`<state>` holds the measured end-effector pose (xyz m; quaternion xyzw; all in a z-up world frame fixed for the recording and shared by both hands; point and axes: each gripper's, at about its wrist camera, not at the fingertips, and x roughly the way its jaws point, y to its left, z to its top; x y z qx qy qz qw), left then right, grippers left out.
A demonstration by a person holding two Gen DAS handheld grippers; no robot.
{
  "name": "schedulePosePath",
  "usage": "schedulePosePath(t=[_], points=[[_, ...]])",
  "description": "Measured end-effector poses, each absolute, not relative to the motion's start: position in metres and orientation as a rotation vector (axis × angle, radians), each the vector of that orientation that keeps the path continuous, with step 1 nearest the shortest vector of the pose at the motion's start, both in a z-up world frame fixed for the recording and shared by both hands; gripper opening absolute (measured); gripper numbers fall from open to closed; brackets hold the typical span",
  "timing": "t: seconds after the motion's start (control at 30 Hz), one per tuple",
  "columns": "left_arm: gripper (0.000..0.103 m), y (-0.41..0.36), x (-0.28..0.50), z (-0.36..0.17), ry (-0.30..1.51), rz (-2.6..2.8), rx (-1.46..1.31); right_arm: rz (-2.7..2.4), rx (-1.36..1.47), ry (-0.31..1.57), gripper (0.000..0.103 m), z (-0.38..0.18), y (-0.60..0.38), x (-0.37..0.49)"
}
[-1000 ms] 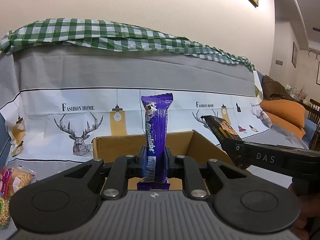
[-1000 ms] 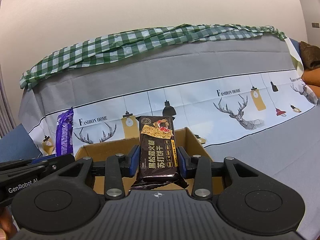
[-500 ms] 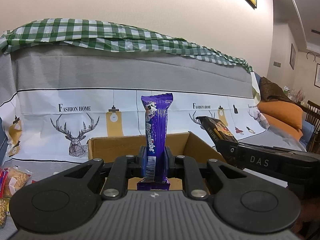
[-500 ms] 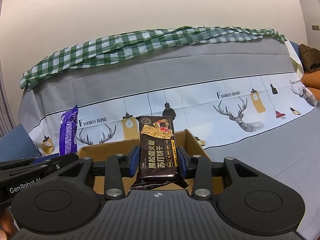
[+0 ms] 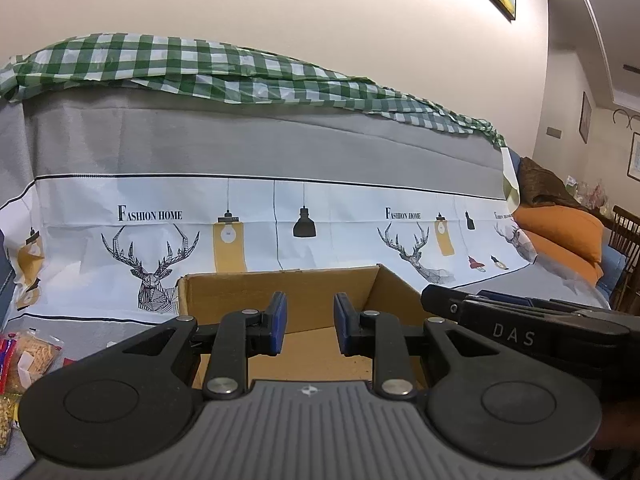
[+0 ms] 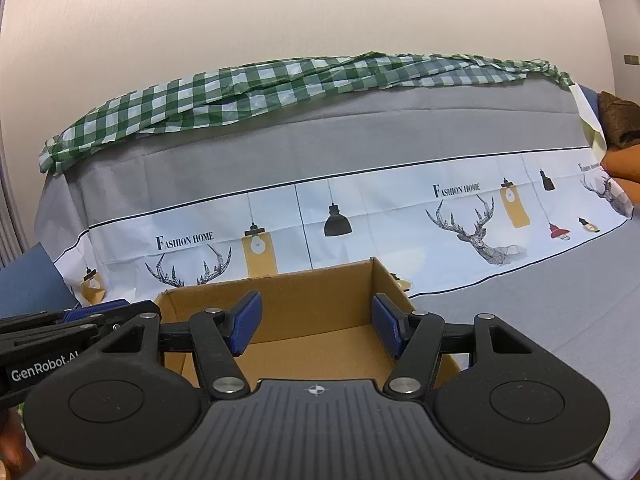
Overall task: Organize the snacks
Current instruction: 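Open both grippers to drop the snacks into the box, then reach the left tool to the round peanut pack while the right tool reaches the silver stick pack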
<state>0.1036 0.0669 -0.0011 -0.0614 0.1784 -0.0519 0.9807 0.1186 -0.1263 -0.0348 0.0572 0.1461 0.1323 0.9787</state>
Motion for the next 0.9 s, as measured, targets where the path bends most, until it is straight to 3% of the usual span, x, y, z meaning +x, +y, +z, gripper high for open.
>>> schedulePosePath(t=[0.4, 0.63, 0.9], points=[[0.028, 0.085, 0.091, 0.002, 0.335, -0.103, -0.150, 0.269, 0.118, 0.279, 0.063, -0.035, -0.118, 0.113], [0.027, 0.119, 0.065, 0.010, 0.381, -0.153, -0.117, 0.377, 0.182, 0.276, 0.031, -0.035, -0.103, 0.101], [0.027, 0.202, 0.049, -0.013, 0.549, 0.072, -0.218, 0.524, 0.190, 0.245, 0.031, -0.027, -0.067, 0.082]])
